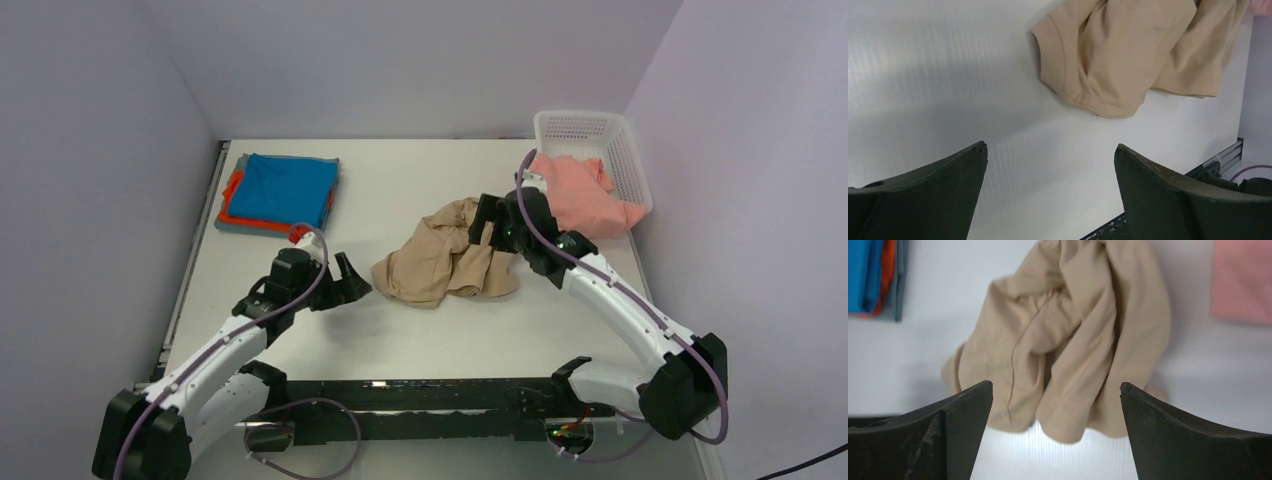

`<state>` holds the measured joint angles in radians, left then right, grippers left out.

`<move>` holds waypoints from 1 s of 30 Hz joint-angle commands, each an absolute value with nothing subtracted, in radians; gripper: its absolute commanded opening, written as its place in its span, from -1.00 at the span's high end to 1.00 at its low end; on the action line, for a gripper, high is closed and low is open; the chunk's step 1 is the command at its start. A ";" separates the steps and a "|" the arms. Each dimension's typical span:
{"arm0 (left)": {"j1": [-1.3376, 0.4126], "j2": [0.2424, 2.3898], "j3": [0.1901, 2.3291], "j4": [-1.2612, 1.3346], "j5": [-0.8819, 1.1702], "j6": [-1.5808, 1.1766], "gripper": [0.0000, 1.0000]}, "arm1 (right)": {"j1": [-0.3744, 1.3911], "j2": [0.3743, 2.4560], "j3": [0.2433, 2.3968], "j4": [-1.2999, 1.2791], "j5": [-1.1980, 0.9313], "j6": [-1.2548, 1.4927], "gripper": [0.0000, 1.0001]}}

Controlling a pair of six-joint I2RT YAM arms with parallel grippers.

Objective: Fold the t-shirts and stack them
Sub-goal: Flatten out the tshirt

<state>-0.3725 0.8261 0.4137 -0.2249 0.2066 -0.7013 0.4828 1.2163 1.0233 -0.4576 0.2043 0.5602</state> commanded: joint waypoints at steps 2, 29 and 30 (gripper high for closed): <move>-0.446 1.009 0.484 -0.016 0.239 -0.710 -0.93 | 0.581 1.101 0.855 -0.401 0.183 0.565 -1.00; -0.524 1.583 0.775 0.009 0.086 -0.644 1.00 | 0.490 1.054 0.637 -0.421 0.344 0.749 -0.94; -0.523 1.555 0.761 0.010 0.076 -0.641 1.00 | 0.457 1.065 0.628 -0.384 0.298 0.731 -0.85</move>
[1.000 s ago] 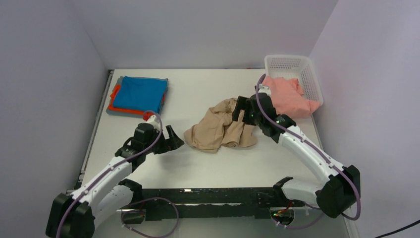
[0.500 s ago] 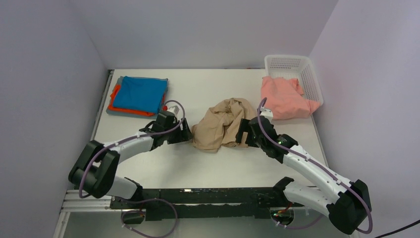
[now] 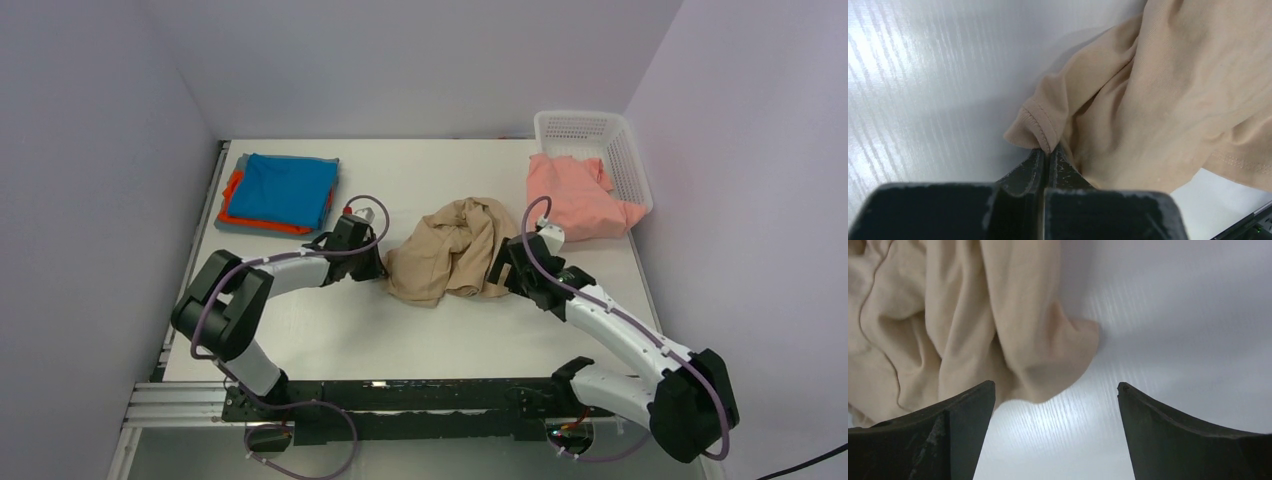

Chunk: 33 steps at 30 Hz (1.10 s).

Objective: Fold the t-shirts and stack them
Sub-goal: Flatten out the tshirt

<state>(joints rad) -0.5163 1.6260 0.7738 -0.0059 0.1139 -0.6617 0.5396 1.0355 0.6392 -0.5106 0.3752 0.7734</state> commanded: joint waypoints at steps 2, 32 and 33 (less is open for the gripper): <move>-0.524 1.503 0.738 0.009 0.041 -0.634 1.00 | 0.401 1.081 0.600 -0.282 0.202 0.695 -0.67; -0.522 0.664 0.979 -0.331 -0.549 -0.446 1.00 | 0.379 0.707 0.987 -0.385 0.219 0.348 1.00; -0.523 0.630 0.996 -0.353 -0.569 -0.445 1.00 | 0.378 0.697 1.016 -0.407 0.212 0.341 1.00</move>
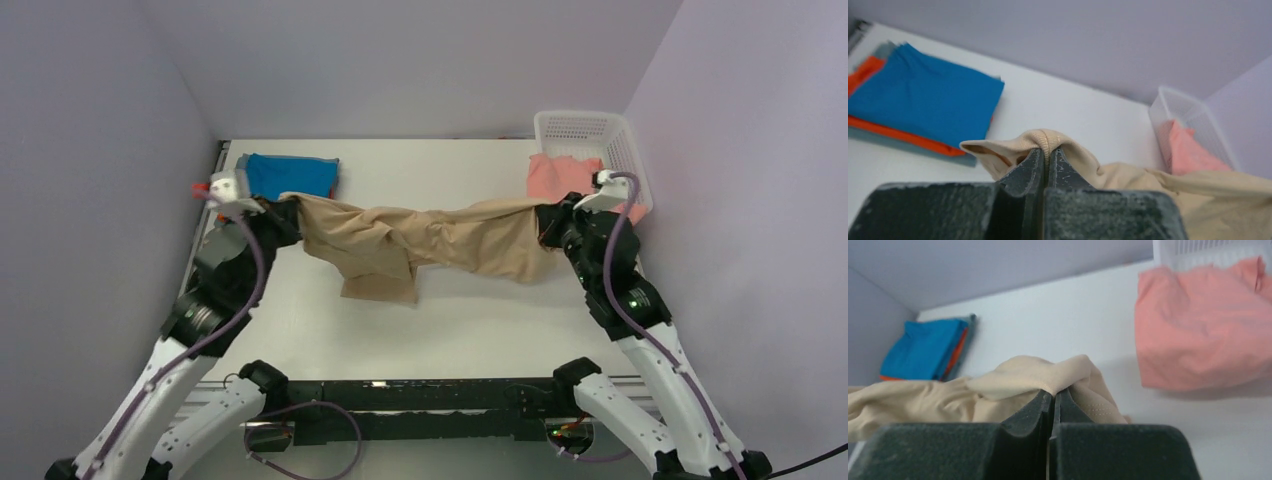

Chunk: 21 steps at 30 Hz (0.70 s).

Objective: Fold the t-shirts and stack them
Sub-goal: Flatten out the tshirt

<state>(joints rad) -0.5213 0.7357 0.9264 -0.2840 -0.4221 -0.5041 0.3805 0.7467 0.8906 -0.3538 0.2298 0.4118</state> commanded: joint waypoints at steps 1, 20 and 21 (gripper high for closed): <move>-0.523 0.597 1.011 -0.375 -0.588 -0.444 1.00 | 0.379 0.683 1.048 -0.432 0.206 0.334 1.00; -0.522 0.542 1.126 -0.575 -0.850 -0.441 1.00 | 0.378 0.768 1.213 -0.699 0.333 0.403 1.00; -0.522 0.590 1.103 -0.587 -0.901 -0.464 1.00 | 0.378 0.808 1.183 -0.694 0.374 0.411 1.00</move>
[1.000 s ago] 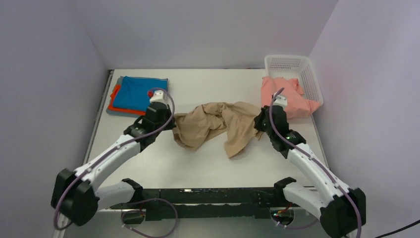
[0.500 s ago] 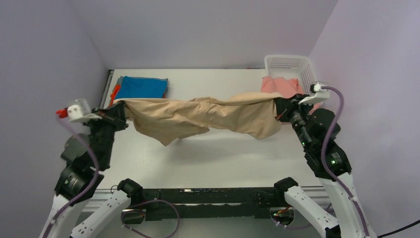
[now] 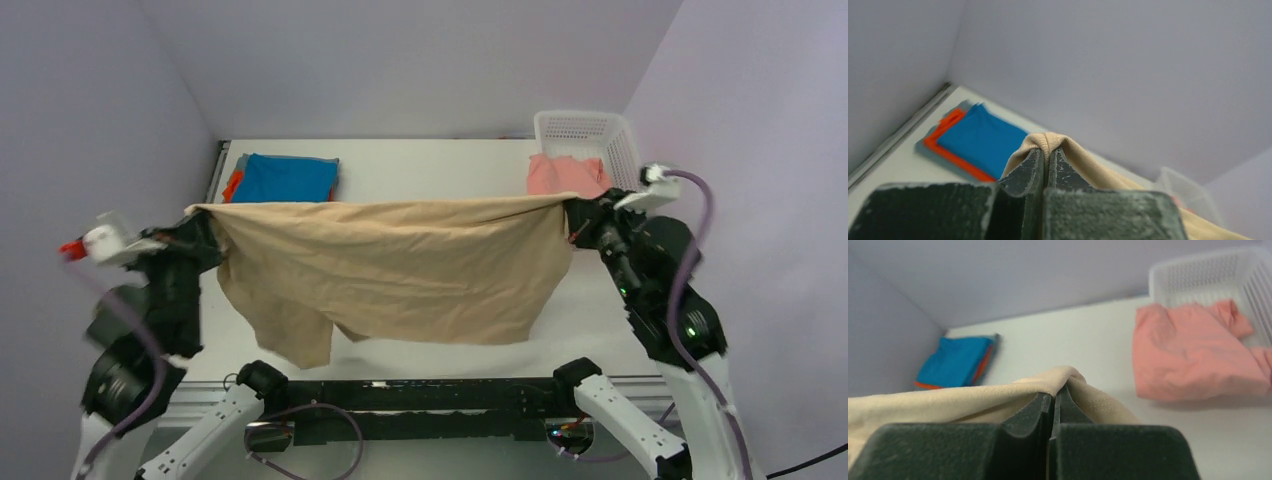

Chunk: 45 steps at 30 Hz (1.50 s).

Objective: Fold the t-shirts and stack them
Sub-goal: Flatten out the tshirt

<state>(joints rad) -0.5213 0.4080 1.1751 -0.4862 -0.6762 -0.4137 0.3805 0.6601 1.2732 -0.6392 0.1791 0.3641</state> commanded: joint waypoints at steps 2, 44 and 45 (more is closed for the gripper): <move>-0.502 0.688 1.054 -0.588 -0.918 -0.491 1.00 | 0.374 0.910 1.123 -0.656 0.444 0.421 1.00; -0.164 0.706 0.377 -0.804 -0.050 -0.984 -0.99 | 0.307 0.984 0.766 -0.424 0.248 0.539 -1.00; -0.165 0.721 0.367 -0.792 -0.042 -0.983 -0.97 | 0.307 0.989 0.767 -0.425 0.254 0.540 -1.00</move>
<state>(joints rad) -0.1616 0.6884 0.4046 -0.8402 -0.0921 -0.9340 0.3126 0.9760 0.7486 -0.4400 0.2485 0.5346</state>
